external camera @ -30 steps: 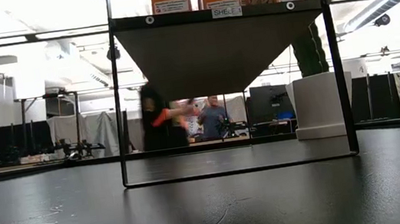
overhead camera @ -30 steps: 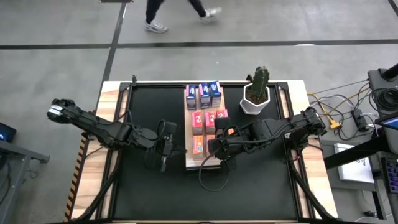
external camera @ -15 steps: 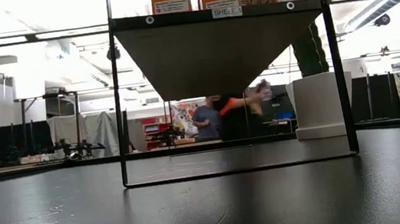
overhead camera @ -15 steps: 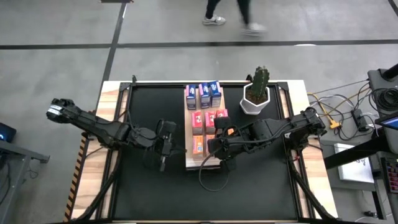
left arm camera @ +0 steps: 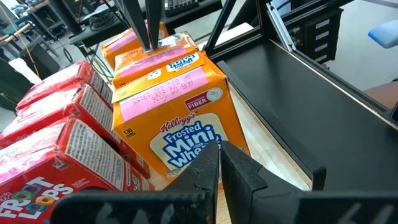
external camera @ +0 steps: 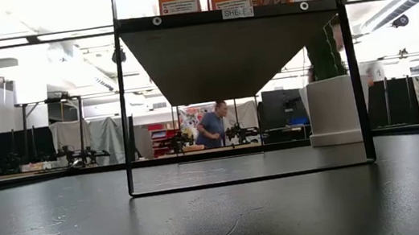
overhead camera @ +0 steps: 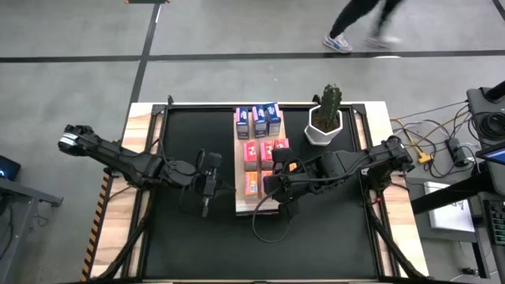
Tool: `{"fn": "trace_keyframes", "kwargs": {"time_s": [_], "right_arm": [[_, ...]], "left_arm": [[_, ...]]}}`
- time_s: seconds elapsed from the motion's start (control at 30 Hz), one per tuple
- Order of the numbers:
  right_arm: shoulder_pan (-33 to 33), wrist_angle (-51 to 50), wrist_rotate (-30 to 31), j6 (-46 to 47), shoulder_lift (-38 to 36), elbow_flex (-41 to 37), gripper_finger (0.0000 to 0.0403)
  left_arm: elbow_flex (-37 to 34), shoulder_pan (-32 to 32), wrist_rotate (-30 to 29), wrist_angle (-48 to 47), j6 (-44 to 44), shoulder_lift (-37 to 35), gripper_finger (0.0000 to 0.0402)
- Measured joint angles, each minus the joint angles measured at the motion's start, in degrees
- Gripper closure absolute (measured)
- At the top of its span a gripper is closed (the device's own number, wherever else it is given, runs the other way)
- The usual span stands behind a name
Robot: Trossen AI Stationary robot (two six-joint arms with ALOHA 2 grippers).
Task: Stack cereal on shelf
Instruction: Adjust the orange cereal boxes
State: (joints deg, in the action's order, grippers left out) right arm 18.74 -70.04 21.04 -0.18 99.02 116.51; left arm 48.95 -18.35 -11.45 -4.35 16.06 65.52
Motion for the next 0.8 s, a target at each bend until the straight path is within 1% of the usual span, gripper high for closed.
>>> {"fn": "trace_keyframes", "kwargs": {"time_s": [0.27, 0.6, 0.8], "right_arm": [[0.0, -0.2, 0.0, 0.2, 0.0, 0.2, 0.039], [0.0, -0.8, 0.0, 0.2, 0.0, 2.4, 0.039], [0.1, -5.6, 0.0, 1.9, -0.1, 5.1, 0.039]], "left_arm": [[0.0, 0.0, 0.0, 0.0, 0.0, 0.0, 0.0402], [0.0, 0.0, 0.0, 0.0, 0.0, 0.0, 0.0402], [0.0, 0.0, 0.0, 0.0, 0.0, 0.0, 0.0402]]}}
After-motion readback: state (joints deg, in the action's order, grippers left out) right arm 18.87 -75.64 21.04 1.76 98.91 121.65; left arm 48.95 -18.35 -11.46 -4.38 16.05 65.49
